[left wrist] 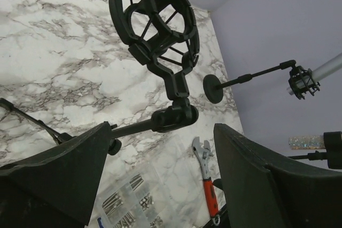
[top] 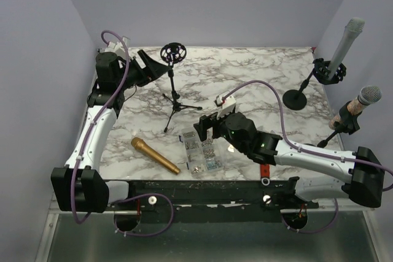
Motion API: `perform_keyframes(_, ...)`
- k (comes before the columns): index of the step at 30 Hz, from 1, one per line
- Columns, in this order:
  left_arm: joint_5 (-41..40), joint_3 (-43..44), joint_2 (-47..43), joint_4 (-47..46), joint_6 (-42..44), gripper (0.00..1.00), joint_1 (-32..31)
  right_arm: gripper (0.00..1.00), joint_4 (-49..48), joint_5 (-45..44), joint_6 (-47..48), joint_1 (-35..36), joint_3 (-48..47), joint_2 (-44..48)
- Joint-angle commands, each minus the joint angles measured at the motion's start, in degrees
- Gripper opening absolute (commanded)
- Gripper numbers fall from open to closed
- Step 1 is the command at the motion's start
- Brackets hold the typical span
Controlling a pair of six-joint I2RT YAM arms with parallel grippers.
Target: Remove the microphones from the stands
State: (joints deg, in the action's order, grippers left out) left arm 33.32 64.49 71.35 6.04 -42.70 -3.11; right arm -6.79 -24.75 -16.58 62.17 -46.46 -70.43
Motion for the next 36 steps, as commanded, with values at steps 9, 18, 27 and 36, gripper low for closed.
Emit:
perform_keyframes(9,-1.0,-0.9,5.0,3.8,5.3,0.70,-0.3,0.97,-0.3,0.2,-3.4,-0.2,1.3,1.7)
perform_keyframes(18,1.6,-4.4,-3.7,-4.3,6.6,0.99,-0.1,0.97,3.0,0.2,-6.3,-0.2,1.6,4.8)
perform_keyframes(27,4.9,0.3,2.1,0.1,6.1,0.97,1.6,0.97,2.6,0.7,-7.6,-0.1,2.9,5.2)
perform_keyframes(36,0.1,0.0,3.3,4.3,8.4,0.87,-1.7,0.98,0.6,1.7,-8.0,-0.2,2.0,2.9)
